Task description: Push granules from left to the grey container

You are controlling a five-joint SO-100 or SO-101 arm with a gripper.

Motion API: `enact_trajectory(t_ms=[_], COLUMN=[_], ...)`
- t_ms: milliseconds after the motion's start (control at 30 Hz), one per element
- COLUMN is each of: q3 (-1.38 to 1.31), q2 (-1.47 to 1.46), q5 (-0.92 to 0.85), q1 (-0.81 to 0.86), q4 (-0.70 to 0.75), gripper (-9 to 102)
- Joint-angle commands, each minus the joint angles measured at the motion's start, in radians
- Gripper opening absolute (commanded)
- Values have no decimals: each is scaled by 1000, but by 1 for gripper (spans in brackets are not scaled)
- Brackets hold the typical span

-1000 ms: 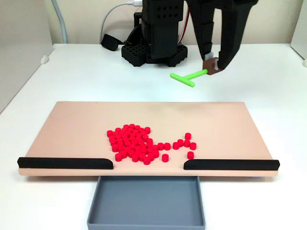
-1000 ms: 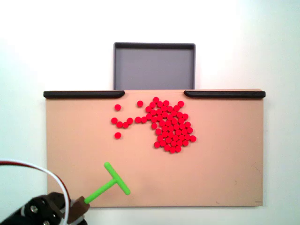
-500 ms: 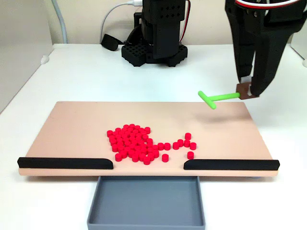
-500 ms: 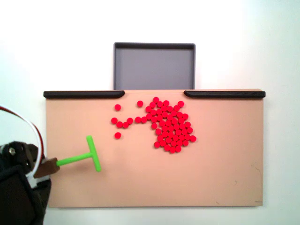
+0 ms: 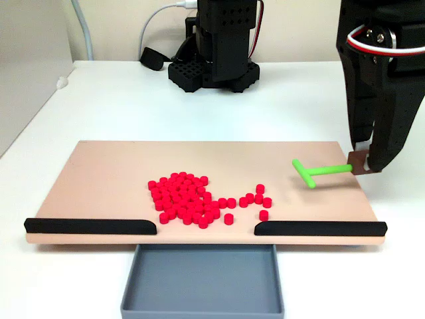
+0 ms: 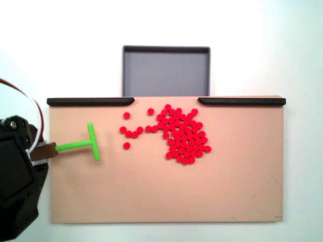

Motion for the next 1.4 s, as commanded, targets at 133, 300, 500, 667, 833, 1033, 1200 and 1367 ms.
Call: enact_trajectory(t_ms=[133, 300, 500, 667, 833, 1033, 1200, 1367], q3=[-35, -35, -35, -35, -66, -100, -100, -100], q2=[-25, -43, -49, -46, -57, -83, -83, -91], q5=[0, -11, -23, -23, -23, -23, -15, -17], q1=[15, 29, 43, 54, 60, 66, 72, 78], q4=[-3, -14, -14, -15, -12, -11, -5, -11], gripper=[0, 0, 0, 0, 0, 0, 0, 0])
